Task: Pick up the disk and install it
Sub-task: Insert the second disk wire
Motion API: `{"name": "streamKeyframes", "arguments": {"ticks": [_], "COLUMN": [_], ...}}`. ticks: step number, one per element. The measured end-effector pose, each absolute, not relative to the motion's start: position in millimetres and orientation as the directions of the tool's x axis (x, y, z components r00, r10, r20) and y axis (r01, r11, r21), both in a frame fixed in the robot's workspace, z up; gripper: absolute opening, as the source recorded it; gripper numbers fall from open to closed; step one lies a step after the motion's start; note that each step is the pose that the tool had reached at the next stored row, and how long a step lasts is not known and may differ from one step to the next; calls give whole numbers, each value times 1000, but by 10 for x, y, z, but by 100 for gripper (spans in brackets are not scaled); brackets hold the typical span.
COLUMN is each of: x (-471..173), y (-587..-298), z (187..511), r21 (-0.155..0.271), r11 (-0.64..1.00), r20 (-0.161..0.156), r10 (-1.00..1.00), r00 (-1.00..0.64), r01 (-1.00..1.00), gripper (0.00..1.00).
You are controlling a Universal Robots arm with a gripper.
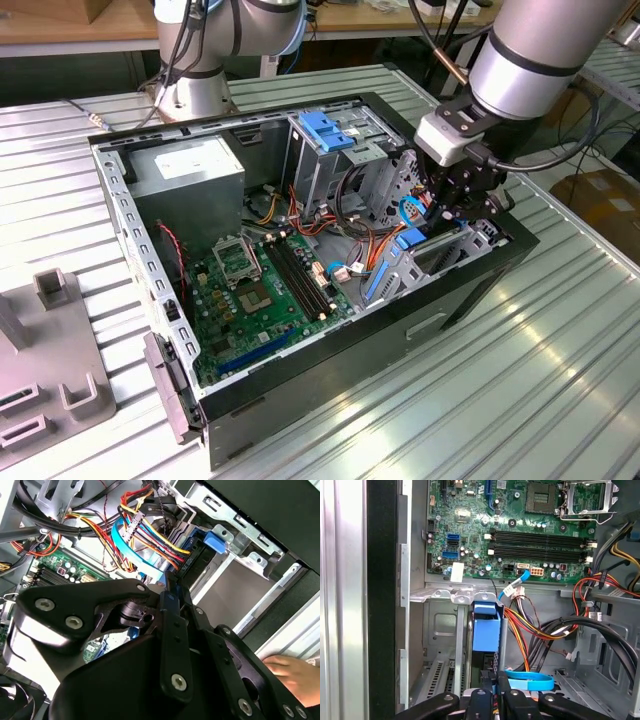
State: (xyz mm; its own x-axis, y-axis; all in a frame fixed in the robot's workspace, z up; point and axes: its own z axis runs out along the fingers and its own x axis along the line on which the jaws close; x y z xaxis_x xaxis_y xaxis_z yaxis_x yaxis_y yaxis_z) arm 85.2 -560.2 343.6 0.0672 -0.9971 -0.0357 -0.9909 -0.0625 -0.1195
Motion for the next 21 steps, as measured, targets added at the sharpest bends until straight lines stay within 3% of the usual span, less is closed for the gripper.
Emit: {"name": "streamKeyframes", "arguments": {"ticks": [3, 4, 13, 14, 16, 21], "x": [853, 852, 853, 853, 852, 852], "y": [-5602, -5602, -5602, -5602, -5602, -5602], "z": [3442, 3456, 3609, 3610, 3610, 3610], "r21": [-120, -120, -120, -120, -120, -120], "r11": [-63, -63, -63, -63, -63, -63], "r20": [-36, -36, -36, -36, -36, -35], "r10": [-997, -997, -997, -997, -997, -997], "r00": [67, 67, 67, 67, 67, 67], "r01": [-991, -991, -991, -991, -991, -991], "gripper": [17, 24, 24, 22, 10, 10]}}
